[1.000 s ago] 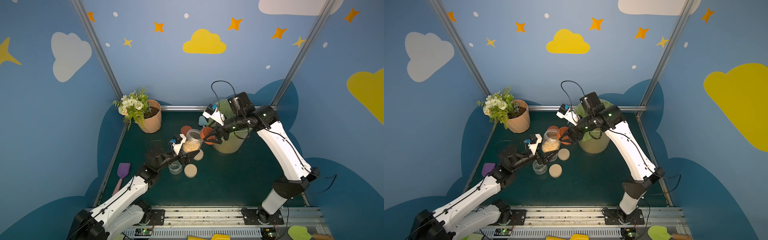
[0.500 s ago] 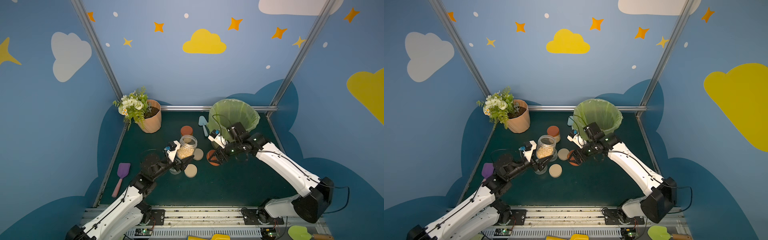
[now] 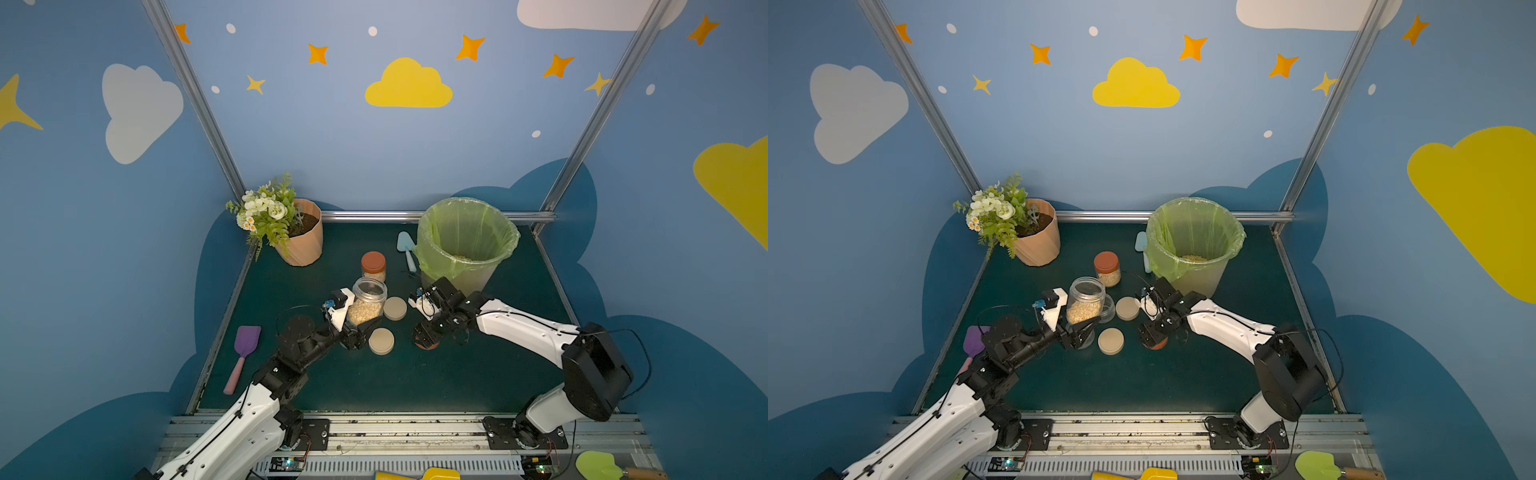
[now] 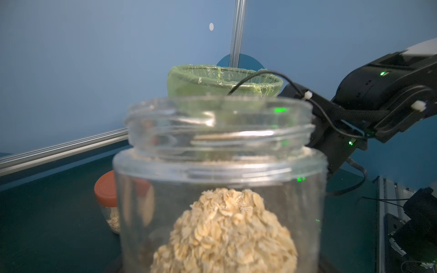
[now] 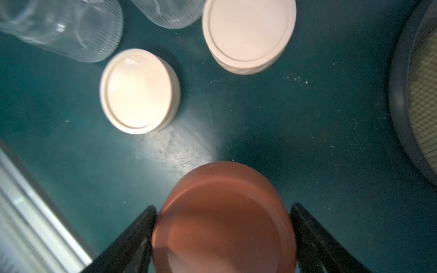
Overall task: Empty expired oatmeal from jars
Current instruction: Place the lid at the center of the board.
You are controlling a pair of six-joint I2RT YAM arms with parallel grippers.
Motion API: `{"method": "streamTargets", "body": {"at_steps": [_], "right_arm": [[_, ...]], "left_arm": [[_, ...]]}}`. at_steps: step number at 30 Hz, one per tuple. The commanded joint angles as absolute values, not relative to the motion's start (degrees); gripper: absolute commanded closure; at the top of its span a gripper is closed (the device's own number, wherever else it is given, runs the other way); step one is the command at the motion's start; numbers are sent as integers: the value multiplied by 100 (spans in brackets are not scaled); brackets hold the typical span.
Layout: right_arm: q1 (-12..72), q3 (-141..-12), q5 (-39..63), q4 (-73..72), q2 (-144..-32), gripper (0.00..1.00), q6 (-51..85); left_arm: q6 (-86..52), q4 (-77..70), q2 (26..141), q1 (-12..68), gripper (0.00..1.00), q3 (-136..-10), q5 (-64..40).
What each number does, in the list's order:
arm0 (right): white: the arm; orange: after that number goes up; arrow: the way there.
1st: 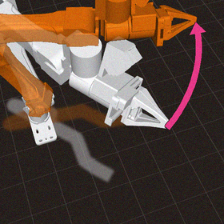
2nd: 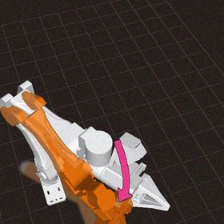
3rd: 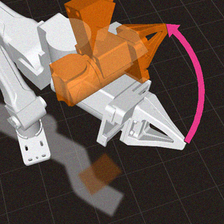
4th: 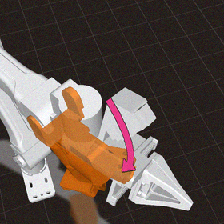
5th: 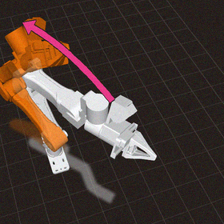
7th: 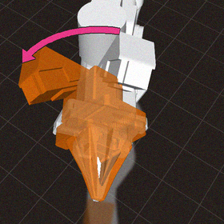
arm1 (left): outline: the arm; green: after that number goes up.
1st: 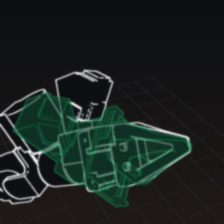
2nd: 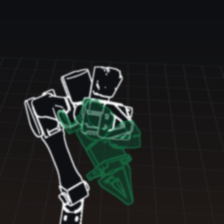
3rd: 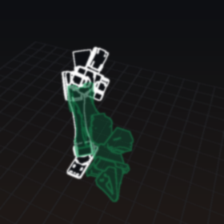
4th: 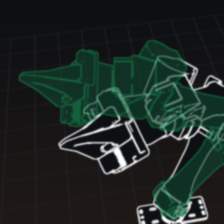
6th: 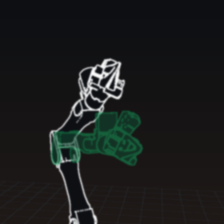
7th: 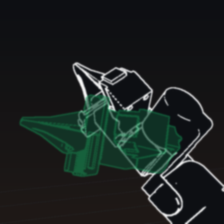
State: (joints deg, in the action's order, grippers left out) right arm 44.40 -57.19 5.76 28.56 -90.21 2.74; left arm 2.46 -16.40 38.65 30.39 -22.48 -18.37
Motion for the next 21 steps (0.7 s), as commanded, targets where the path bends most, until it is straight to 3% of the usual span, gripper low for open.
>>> {"method": "streamTargets", "body": {"at_steps": [1,11,21], "right_arm": [[4510,-5470,183,2284,-9094,31,486],[4634,-5324,182,2165,-9465,17,606],[4776,-5356,260,2420,-9423,12,760]], "left_arm": [[202,-2070,3710,3043,97,-2270,-1740],[176,-2169,3814,3045,97,-2268,-1740],[195,-2201,3894,3050,97,-2333,-1684]]}}
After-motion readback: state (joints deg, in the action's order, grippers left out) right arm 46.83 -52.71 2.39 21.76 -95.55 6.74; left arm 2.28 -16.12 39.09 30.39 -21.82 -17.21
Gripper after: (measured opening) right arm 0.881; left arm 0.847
